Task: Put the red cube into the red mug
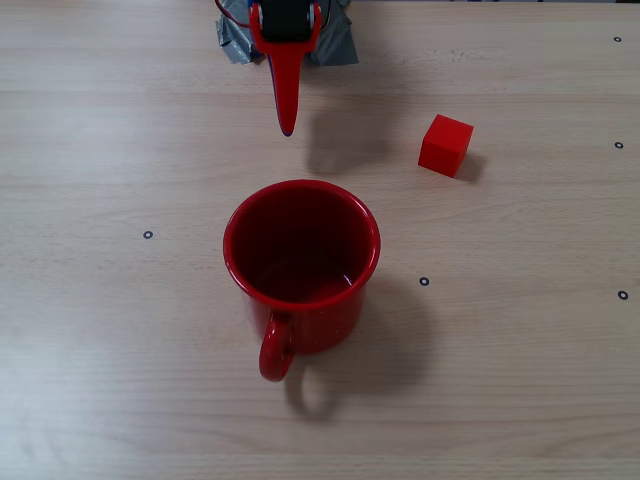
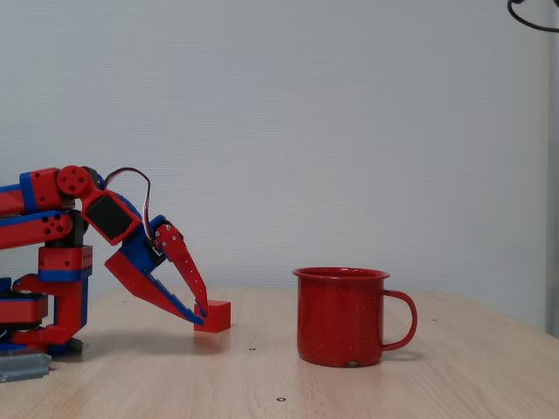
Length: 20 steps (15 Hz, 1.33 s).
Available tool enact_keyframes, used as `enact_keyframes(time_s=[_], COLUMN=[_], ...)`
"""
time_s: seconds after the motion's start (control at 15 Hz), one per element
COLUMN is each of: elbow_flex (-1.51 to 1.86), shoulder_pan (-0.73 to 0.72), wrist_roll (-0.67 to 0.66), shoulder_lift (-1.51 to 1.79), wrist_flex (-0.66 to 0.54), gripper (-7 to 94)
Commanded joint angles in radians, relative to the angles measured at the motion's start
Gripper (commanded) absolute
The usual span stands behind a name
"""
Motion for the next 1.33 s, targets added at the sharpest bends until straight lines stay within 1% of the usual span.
enact_keyframes(time_s=[0.0,0.4,0.73,1.0,1.27], elbow_flex=[0.043,0.043,0.023,-0.121,-0.416], shoulder_pan=[-0.008,-0.003,0.005,0.018,0.011], wrist_roll=[-0.006,-0.003,-0.067,-0.086,-0.117], shoulder_lift=[0.057,0.057,0.018,-0.078,-0.273], wrist_flex=[-0.025,-0.025,-0.012,0.035,0.126], gripper=[0,0,0,0,0])
